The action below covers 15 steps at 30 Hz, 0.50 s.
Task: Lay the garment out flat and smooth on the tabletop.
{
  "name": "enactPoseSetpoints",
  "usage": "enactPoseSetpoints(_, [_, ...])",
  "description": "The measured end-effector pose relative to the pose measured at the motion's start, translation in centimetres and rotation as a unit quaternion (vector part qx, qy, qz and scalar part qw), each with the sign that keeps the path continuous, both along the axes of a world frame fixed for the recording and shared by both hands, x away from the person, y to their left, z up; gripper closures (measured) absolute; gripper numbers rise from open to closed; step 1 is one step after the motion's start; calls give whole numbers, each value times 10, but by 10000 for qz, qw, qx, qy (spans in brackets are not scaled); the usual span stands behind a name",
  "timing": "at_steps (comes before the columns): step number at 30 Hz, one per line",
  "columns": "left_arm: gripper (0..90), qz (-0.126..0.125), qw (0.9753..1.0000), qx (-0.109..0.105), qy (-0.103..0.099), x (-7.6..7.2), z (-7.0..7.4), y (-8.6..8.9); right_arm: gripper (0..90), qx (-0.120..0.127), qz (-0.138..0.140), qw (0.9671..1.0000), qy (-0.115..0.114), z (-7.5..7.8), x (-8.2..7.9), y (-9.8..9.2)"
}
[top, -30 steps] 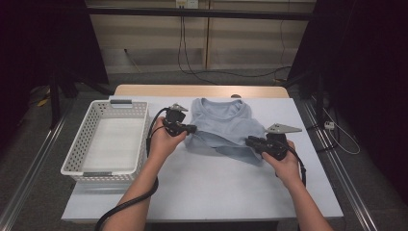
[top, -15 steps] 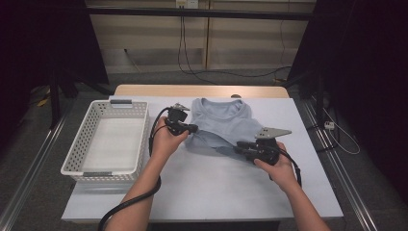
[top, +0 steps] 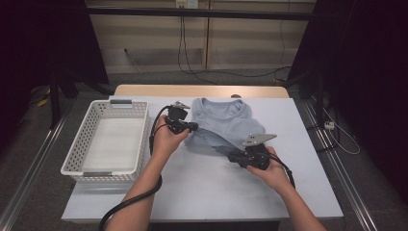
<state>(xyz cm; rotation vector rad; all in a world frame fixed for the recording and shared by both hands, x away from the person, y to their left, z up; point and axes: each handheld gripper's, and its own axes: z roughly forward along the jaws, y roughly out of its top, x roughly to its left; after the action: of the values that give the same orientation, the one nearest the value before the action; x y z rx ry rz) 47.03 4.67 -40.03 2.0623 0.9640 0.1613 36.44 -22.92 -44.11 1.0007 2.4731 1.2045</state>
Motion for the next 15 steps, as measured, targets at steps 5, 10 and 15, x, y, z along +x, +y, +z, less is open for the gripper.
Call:
enactPoseSetpoints(5, [882, 18, 10000, -46, -37, 0, 2, 4, 751, -278, -260, 9992, 118, -10, 6, -2])
enactPoseSetpoints(10, [882, 20, 10000, -54, -24, -1, 0, 5, 654, -394, -570, 9975, 132, -15, 12, -8])
enactPoseSetpoints(15, [882, 27, 10000, -83, -33, -1, -2, 6, 629, -460, -543, 9975, 52, -17, 12, -6])
